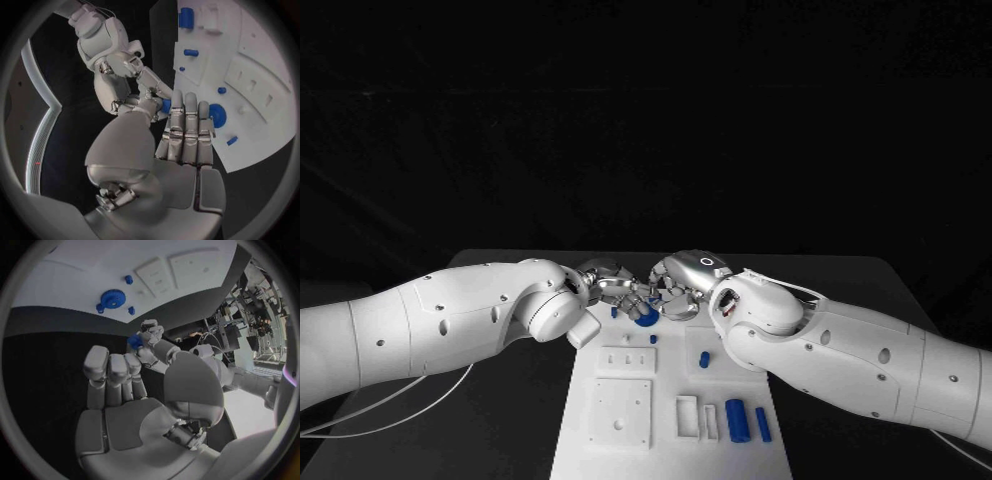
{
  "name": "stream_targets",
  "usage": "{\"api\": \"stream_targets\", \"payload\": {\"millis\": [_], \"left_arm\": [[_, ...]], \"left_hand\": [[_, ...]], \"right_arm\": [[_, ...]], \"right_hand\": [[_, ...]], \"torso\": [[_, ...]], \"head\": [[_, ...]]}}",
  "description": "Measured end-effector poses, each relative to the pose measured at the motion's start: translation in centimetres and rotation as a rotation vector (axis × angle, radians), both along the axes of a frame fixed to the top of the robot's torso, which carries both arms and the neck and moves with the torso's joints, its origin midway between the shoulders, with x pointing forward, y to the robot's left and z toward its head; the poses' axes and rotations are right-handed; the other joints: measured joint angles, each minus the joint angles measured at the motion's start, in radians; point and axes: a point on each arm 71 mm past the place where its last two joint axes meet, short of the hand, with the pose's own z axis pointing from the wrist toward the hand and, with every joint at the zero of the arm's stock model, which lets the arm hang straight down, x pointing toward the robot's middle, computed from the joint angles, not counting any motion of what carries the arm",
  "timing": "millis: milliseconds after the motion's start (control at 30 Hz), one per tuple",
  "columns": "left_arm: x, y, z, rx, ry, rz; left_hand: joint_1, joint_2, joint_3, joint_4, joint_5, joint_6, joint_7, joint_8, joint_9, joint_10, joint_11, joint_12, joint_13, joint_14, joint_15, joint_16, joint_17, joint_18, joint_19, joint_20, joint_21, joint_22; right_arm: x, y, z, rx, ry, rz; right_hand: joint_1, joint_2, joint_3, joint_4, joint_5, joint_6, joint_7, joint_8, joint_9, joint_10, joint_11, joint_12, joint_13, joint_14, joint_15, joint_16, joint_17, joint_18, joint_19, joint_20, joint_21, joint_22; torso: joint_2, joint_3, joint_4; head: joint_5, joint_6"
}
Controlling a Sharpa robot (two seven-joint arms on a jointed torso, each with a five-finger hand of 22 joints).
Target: Assemble the parts on the task board
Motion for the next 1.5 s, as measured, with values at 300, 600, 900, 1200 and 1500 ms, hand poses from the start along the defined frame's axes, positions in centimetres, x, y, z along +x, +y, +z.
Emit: {"api": "stream_targets", "payload": {"millis": [300, 600, 900, 1200, 1500], "left_arm": [[0.0, 0.1, -0.2, -0.011, 0.035, 0.02], [-0.1, 0.1, -0.3, -0.018, 0.051, 0.027], [-0.1, 0.1, -0.3, -0.008, 0.045, 0.021], [-0.1, 0.1, -0.1, 0.032, 0.007, 0.0], [-0.1, 0.0, 0.0, 0.072, -0.031, -0.019]], "left_hand": [[-0.223, 0.026, 0.148, -0.181, 0.051, 0.02, -0.003, 0.008, 0.063, 0.012, -0.01, 0.044, 0.042, 0.01, -0.01, 0.048, 0.005, 0.0, -0.004, -0.003, 0.033, 0.0], [-0.234, 0.026, 0.15, -0.182, 0.051, 0.022, -0.005, 0.01, 0.072, 0.016, -0.013, 0.059, 0.053, 0.014, -0.014, 0.064, 0.009, 0.0, -0.007, -0.007, 0.04, 0.001], [-0.231, 0.023, 0.162, -0.181, 0.036, 0.022, -0.005, 0.011, 0.077, 0.013, -0.015, 0.065, 0.06, 0.014, -0.014, 0.068, 0.009, 0.0, -0.007, -0.007, 0.048, 0.001], [-0.225, 0.014, 0.164, -0.179, 0.023, 0.031, -0.003, 0.022, 0.089, 0.023, -0.029, 0.092, 0.074, 0.029, -0.029, 0.095, 0.011, 0.0, -0.007, -0.007, 0.068, 0.0], [-0.24, -0.001, 0.164, -0.179, 0.01, 0.067, -0.017, 0.043, 0.116, 0.052, -0.05, 0.133, 0.096, 0.065, -0.053, 0.126, 0.012, 0.0, 0.015, -0.017, 0.113, 0.0]], "right_arm": [[-0.1, 0.2, 0.0, 0.001, 0.001, 0.008], [-0.1, 0.2, -0.1, 0.0, 0.001, 0.01], [-0.1, 0.2, -0.2, -0.001, 0.002, 0.013], [0.0, 0.0, -0.4, 0.002, 0.004, 0.012], [0.5, -1.3, -0.4, 0.033, -0.012, -0.028]], "right_hand": [[0.0, 0.0, 0.0, 0.0, 0.0, 0.0, 0.0, 0.0, 0.0, 0.0, 0.0, -0.001, 0.0, 0.0, 0.0, 0.0, 0.0, 0.0, -0.001, 0.002, 0.0, 0.0], [0.0, 0.0, 0.0, 0.0, 0.0, 0.0, 0.0, 0.003, -0.001, 0.0, 0.0, -0.001, 0.0, 0.001, 0.001, 0.0, 0.0, 0.0, -0.002, 0.002, 0.0, 0.0], [0.0, 0.0, 0.0, 0.0, 0.0, 0.0, 0.0, 0.003, 0.0, 0.0, 0.0, -0.001, 0.0, 0.002, 0.002, 0.0, 0.0, 0.0, -0.002, 0.002, 0.0, 0.0], [-0.003, -0.032, 0.001, 0.022, 0.0, -0.002, 0.002, 0.003, 0.0, -0.029, 0.004, -0.035, -0.027, 0.002, 0.002, -0.009, -0.001, 0.0, -0.003, 0.004, 0.0, 0.0], [-0.085, -0.119, -0.143, 0.038, 0.068, -0.071, 0.05, -0.065, -0.027, -0.083, 0.039, -0.098, -0.072, -0.016, 0.033, -0.04, -0.013, 0.0, -0.026, 0.0, -0.027, 0.0]], "torso": [[0.0, -0.0005, 0.0001], [0.0, -0.0012, 0.0], [0.0, -0.0014, 0.0001], [0.0, -0.0012, -0.0005], [-0.001, 0.0002, -0.0016]], "head": [[0.001, -0.002], [0.001, -0.003], [0.0, -0.005], [0.001, -0.007], [0.002, -0.007]]}}
